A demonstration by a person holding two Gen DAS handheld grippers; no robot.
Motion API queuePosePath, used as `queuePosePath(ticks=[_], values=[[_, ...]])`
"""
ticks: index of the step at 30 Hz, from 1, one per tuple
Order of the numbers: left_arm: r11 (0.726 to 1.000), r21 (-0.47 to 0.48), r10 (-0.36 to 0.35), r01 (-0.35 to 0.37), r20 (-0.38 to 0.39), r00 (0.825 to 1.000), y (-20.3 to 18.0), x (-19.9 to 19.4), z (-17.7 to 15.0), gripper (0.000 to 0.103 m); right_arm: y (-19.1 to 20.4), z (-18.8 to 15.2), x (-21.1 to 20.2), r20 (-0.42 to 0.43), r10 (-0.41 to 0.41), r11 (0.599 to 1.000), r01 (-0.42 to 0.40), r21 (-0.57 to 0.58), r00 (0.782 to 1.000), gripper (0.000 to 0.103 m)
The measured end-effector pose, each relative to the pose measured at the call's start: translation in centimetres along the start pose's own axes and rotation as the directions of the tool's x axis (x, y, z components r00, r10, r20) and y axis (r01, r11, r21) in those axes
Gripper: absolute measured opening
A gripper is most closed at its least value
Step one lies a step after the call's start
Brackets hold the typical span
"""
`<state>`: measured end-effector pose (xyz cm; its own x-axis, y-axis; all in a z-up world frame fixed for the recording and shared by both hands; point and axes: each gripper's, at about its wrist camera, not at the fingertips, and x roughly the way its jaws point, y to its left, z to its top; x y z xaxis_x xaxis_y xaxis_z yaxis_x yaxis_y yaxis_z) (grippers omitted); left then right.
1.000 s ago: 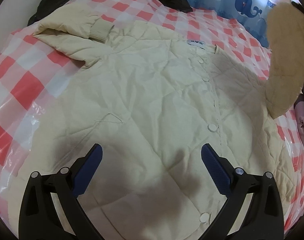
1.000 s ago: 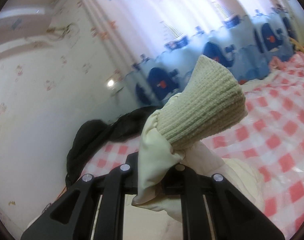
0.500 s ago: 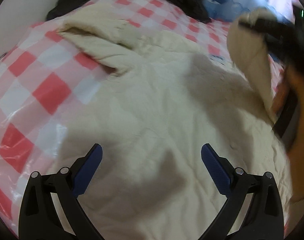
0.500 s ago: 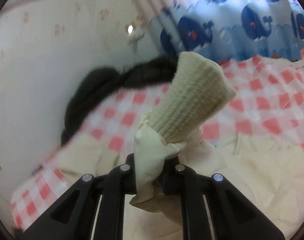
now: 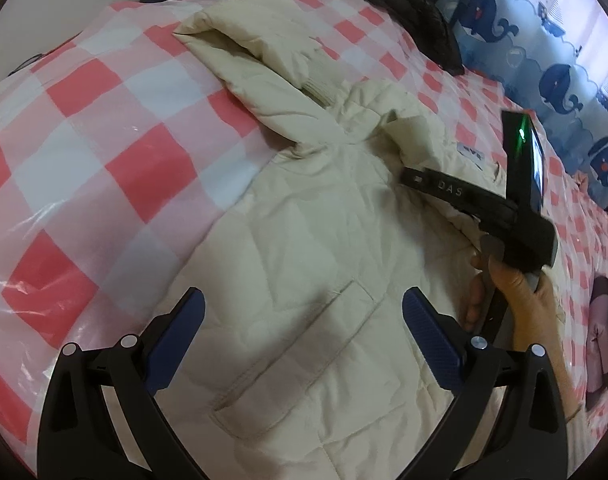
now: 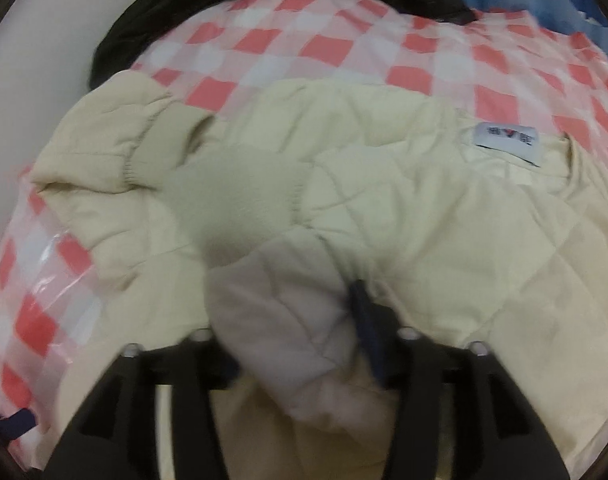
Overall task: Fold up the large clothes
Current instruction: 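Lift the held sleeve and lay it across the jacket front with the right gripper, then move the left gripper to the ribbed cuff of the other sleeve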
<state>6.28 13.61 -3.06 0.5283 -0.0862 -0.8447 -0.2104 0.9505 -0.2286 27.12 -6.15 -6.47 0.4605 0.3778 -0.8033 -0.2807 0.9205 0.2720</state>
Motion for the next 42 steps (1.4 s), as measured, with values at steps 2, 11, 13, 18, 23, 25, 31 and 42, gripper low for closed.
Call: queuePosePath(ticks=[2,11,13,18,23,25,31,42], values=[[1.000,0.015,0.001,-0.001,-0.002,1.000,-0.4,0.1,-0.1,0.095,1.1,-0.2,-0.8,0.018,0.001,0.999,-0.001,-0.038,1.000,0.081],[0.999,0.040,0.001,0.000,-0.009,1.000,-1.0,0.1,-0.5,0.095,-5.4,-3.9,-11.9,0.290,-0.198,0.975,0.157,0.157,0.936,0.094],[0.998,0.058,0.008,-0.008,-0.006,1.000,-1.5,0.2,-0.7,0.095,-10.3,-4.8,-9.1,0.105,-0.242,0.946,0.211,0.248,0.964,0.095],[0.972,0.201,0.100,-0.119,0.099,0.990,-3.5,-0.5,-1.0,0.095,-10.2,-7.2,-11.9,0.152,-0.147,0.958,0.103,0.266,0.977,0.090],[0.900,0.372,0.138,-0.225,0.247,0.959,-6.5,-1.4,0.3,0.095,-5.3,-14.8,-19.3,0.259,-0.007,0.965,-0.062,0.256,0.966,0.095],[0.833,0.489,0.119,-0.259,0.300,0.947,-8.3,-1.2,1.9,0.095,-4.2,-18.4,-21.2,0.287,0.010,0.963,-0.086,0.255,0.958,0.095],[0.626,0.717,0.146,-0.308,0.280,0.949,-10.2,2.9,8.2,0.095,-6.3,-21.2,-18.9,0.259,0.061,0.918,-0.156,0.365,0.964,0.095],[0.641,0.679,0.245,-0.359,0.262,0.934,-6.7,9.5,15.6,0.095,-4.9,-21.8,-18.2,0.232,0.102,0.920,-0.180,0.349,0.967,0.095]])
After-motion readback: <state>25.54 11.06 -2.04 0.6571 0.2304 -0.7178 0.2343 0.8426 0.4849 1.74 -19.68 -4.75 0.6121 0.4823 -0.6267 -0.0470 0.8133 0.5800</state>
